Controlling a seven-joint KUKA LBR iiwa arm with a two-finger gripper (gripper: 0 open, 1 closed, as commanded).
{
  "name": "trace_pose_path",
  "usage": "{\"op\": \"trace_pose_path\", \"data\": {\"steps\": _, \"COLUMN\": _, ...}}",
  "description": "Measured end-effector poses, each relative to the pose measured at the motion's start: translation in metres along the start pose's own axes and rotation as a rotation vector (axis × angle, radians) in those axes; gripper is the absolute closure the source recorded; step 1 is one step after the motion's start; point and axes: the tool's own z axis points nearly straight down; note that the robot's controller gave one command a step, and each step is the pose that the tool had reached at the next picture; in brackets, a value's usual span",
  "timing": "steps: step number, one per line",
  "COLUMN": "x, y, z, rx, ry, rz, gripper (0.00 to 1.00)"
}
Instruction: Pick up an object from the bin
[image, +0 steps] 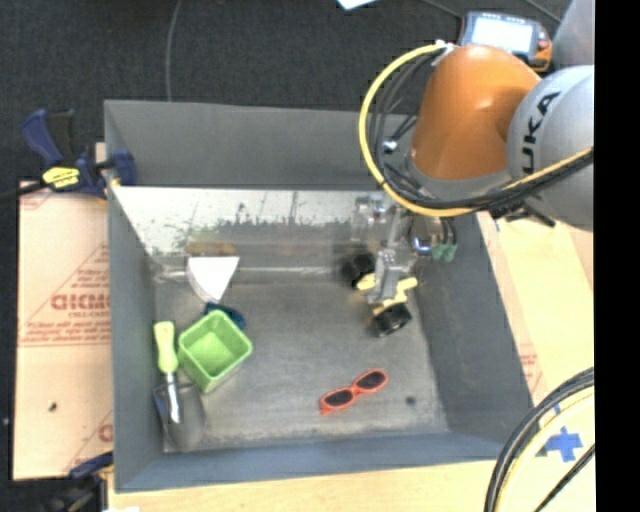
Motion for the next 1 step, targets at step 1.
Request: {"op": "trace_pose_path", "data": {"steps": 1, "x": -0.001, "y": -0.0001, "z": -0.0054, "rx": 0.0, "ry": -0.008, "rz": 0.0, "gripper": 0.0}}
